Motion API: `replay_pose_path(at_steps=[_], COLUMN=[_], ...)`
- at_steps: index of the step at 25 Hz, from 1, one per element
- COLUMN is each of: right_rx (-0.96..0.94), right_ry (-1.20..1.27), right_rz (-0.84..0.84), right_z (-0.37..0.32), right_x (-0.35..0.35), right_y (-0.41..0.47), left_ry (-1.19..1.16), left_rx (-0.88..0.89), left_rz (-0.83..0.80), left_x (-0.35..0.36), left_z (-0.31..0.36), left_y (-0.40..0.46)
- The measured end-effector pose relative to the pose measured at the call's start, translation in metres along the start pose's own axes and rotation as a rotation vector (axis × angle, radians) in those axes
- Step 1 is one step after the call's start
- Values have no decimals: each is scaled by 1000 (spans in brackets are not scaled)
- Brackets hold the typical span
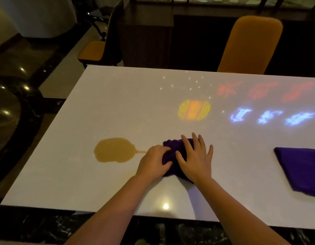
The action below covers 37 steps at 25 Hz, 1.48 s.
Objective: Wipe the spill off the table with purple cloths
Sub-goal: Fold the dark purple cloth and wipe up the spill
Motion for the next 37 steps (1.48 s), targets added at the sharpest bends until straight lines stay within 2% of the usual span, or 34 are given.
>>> replay_pose_path(at_steps=[2,4,6,8,10,14,24,28,30,32,34,36,37], right_rx=[-24,3,50,84,113,180,265,2,-53,40,223,326,315], right_ry=[-51,-59,-66,-99,-129,-146,-134,-160,-183,-181,-151,-122,-113], right_rz=[-79,-169,-197,-162,-110,-57,-2,-70,-73,-48,-30,-22,-28], right_z=[-7,-12,-14,-13,-14,-21,-63,-95,-76,-42,-21,-26,-38], right_x=[12,25,38,46,50,57,69,77,72,59,50,54,58], right_y=[4,8,8,4,4,4,12,-12,-36,-44,-31,-6,5], left_ry=[-47,54,261,399,442,539,555,572,560,568,576,571,571], left_rx=[52,65,-28,-202,-321,-408,-400,-383,-389,-389,-388,-385,-382], left_rz=[119,205,237,257,239,126,123,128,132,139,152,153,145], left_x=[-18,-37,-53,-70,-85,-102,-101,-102,-101,-100,-99,-99,-99], left_z=[-22,-62,-110,-148,-175,-212,-219,-219,-220,-218,-218,-219,-219], left_y=[-11,-26,-44,-52,-50,-52,-56,-58,-59,-59,-58,-56,-56])
Point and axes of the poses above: each hand's wrist, its own y-axis towards the middle knuckle, its own x-axis out of the palm, z = x × y, the point moved 3 cm from there along y, towards the middle knuckle, and after that the axes turned 3 degrees about -x, right-handed, at the moved point
